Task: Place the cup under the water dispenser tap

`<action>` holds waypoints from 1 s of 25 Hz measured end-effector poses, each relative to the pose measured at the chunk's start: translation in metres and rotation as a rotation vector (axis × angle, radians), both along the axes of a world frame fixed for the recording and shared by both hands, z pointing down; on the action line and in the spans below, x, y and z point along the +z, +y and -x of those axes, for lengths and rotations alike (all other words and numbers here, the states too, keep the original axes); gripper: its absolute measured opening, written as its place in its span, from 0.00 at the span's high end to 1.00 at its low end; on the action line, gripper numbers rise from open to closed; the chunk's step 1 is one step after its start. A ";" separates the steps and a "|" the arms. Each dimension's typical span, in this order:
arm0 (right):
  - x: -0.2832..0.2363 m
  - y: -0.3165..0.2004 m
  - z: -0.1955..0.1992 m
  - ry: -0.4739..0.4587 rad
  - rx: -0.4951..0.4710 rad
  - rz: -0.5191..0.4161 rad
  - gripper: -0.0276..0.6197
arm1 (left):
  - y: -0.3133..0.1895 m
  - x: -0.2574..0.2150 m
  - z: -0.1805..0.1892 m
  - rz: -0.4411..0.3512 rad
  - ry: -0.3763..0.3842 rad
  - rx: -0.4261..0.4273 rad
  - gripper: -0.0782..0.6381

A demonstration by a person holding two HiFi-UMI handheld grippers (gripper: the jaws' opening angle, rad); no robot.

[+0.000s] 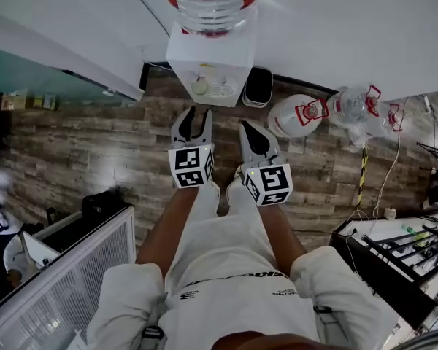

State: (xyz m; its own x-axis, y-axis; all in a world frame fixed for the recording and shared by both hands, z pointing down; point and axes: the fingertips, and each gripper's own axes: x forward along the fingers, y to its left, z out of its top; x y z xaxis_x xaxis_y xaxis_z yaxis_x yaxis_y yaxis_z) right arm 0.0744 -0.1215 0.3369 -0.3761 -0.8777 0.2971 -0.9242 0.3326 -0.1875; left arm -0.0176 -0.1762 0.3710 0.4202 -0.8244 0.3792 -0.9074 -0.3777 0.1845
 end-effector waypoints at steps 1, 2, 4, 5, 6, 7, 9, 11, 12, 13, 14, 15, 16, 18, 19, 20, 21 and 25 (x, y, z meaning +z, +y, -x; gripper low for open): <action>-0.008 0.001 0.001 0.000 -0.001 -0.006 0.96 | 0.003 -0.010 -0.001 -0.005 0.007 0.002 0.69; -0.017 0.002 0.001 -0.001 -0.002 -0.014 0.96 | 0.006 -0.021 -0.001 -0.012 0.012 0.003 0.70; -0.035 0.004 0.003 -0.001 -0.006 -0.033 0.96 | 0.012 -0.042 0.000 -0.034 0.018 0.008 0.74; -0.044 0.005 0.004 0.000 -0.010 -0.044 0.96 | 0.016 -0.052 0.002 -0.046 0.019 0.010 0.76; -0.052 0.006 0.005 0.002 -0.015 -0.055 0.96 | 0.019 -0.061 0.003 -0.057 0.021 0.013 0.78; -0.059 0.007 0.005 0.002 -0.019 -0.065 0.96 | 0.022 -0.069 0.004 -0.065 0.021 0.017 0.79; -0.069 0.012 0.004 0.004 -0.025 -0.079 0.96 | 0.031 -0.081 0.004 -0.076 0.018 0.030 0.82; -0.077 0.018 0.004 0.009 -0.029 -0.086 0.96 | 0.040 -0.091 0.004 -0.087 0.012 0.047 0.87; -0.079 0.021 0.004 0.012 -0.033 -0.087 0.96 | 0.044 -0.096 0.003 -0.092 0.011 0.053 0.89; -0.082 0.024 0.004 0.016 -0.036 -0.086 0.96 | 0.047 -0.100 0.003 -0.098 0.012 0.058 0.89; -0.083 0.027 0.004 0.021 -0.038 -0.085 0.96 | 0.051 -0.105 0.003 -0.104 0.013 0.062 0.89; -0.085 0.029 0.004 0.024 -0.037 -0.083 0.96 | 0.054 -0.111 0.003 -0.110 0.012 0.068 0.89; -0.087 0.032 0.004 0.024 -0.036 -0.081 0.96 | 0.057 -0.116 0.002 -0.115 0.013 0.074 0.89; -0.093 0.035 0.004 0.025 -0.037 -0.083 0.96 | 0.063 -0.126 0.002 -0.123 0.022 0.079 0.90; -0.097 0.034 0.005 0.023 -0.039 -0.088 0.96 | 0.064 -0.131 0.003 -0.128 0.027 0.079 0.90; -0.101 0.034 0.007 0.019 -0.040 -0.096 0.96 | 0.065 -0.135 0.004 -0.135 0.030 0.079 0.90; -0.105 0.033 0.008 0.015 -0.041 -0.104 0.96 | 0.066 -0.138 0.005 -0.142 0.033 0.077 0.89; -0.112 0.032 0.009 0.020 -0.032 -0.132 0.96 | 0.071 -0.143 0.007 -0.155 0.050 0.068 0.89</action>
